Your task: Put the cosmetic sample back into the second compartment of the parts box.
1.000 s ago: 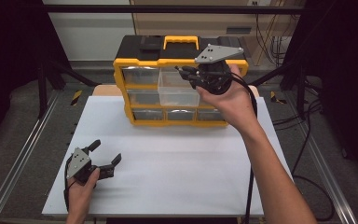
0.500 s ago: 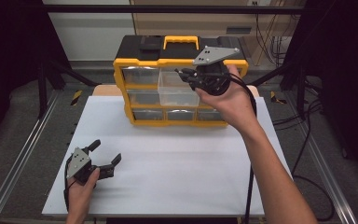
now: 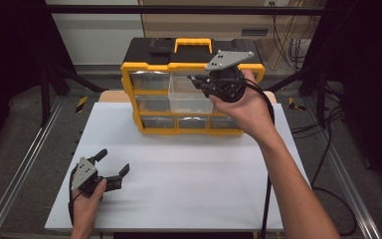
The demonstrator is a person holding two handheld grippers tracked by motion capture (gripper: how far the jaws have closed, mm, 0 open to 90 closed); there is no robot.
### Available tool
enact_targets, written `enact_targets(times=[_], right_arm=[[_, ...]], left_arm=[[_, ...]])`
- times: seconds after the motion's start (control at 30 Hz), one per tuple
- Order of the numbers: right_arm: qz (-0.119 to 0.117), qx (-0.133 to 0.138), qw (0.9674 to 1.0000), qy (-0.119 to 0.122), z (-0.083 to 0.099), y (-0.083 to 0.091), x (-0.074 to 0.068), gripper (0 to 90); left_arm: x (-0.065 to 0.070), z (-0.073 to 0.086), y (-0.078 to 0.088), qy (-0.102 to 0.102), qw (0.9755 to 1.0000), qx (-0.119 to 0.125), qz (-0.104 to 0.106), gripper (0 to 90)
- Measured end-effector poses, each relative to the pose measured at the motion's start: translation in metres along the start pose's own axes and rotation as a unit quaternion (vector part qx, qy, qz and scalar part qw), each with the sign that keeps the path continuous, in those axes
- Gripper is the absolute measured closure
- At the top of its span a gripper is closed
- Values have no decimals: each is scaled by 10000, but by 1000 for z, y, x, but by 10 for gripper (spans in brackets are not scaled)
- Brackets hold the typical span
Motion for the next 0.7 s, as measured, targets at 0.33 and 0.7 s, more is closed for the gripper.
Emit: enact_targets(times=[0.33,0.7], right_arm=[[-39,-48,10000,4,0,-4,-1,809],[-71,-75,9999,-10,0,-7,-2,809]], left_arm=[[-1,0,0,4,10000,-2,-2,29],[-1,0,0,4,10000,-4,-2,29]])
Point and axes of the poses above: each handheld gripper's, and its own axes: y roughly backward along the jaws, z roughly out of its underside, x roughly to its right, the point moved 7 cm from there along -y, roughly forward along the jaws, and after that the axes turned 14 degrees about -x, right-handed, at the moved point
